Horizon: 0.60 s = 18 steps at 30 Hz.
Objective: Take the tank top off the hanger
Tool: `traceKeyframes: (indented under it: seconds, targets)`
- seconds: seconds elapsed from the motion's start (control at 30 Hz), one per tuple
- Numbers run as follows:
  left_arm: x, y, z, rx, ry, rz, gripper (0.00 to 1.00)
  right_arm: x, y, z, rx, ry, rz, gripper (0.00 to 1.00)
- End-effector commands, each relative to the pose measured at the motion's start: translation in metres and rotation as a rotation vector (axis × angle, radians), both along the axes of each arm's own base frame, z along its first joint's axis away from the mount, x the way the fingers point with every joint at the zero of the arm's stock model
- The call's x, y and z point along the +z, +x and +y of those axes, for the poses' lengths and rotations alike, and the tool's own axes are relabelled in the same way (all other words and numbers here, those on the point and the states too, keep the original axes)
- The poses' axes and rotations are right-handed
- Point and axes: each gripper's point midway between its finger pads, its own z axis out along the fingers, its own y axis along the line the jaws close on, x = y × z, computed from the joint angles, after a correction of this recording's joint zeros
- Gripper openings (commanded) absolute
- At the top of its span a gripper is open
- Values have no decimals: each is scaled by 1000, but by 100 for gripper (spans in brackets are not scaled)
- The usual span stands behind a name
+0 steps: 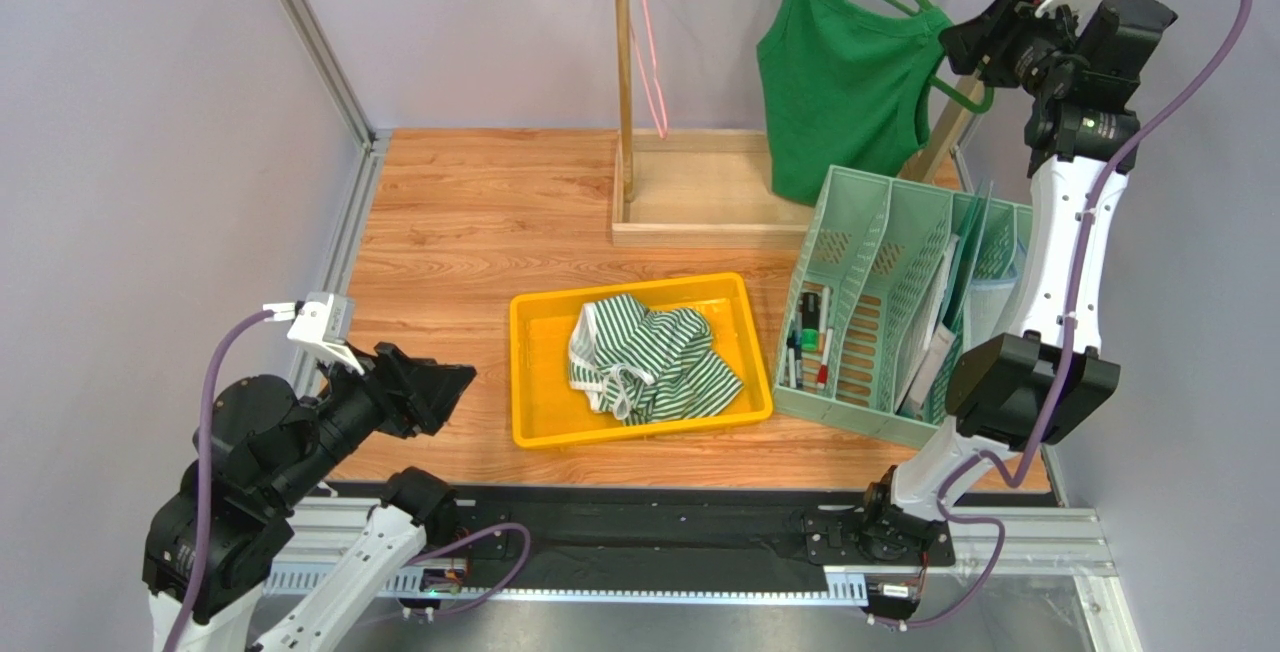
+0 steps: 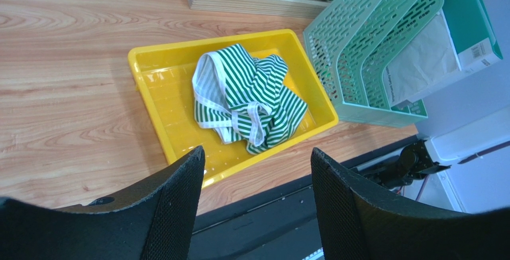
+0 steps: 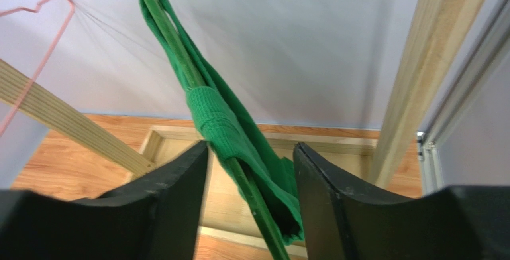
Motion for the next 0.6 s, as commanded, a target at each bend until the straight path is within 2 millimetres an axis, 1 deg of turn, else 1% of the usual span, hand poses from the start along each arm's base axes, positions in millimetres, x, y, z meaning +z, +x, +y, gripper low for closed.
traceKeyframes:
  seconds: [0.0, 0.07, 0.17, 0.33, 0.43, 0.47, 0.57]
  targets:
    - [8, 0, -3, -22, -11, -42, 71, 17, -2, 14, 76, 46, -54, 56]
    - [9, -2, -3, -25, -14, -45, 71, 13, -2, 18, 102, 50, -46, 56]
    - [10, -4, 0, -18, -9, -46, 71, 14, -4, 17, 97, 38, -50, 58]
    - [9, -5, 2, -9, -9, -44, 70, 12, -4, 23, 135, 44, -48, 58]
    - [10, -6, 0, -18, -22, -39, 70, 7, -3, 26, 157, 52, -35, 54]
    - [10, -7, -1, -22, -23, -40, 70, 5, -3, 28, 168, 56, -32, 50]
    - [10, -8, -1, -22, -27, -41, 70, 1, -1, 34, 181, 57, -32, 49]
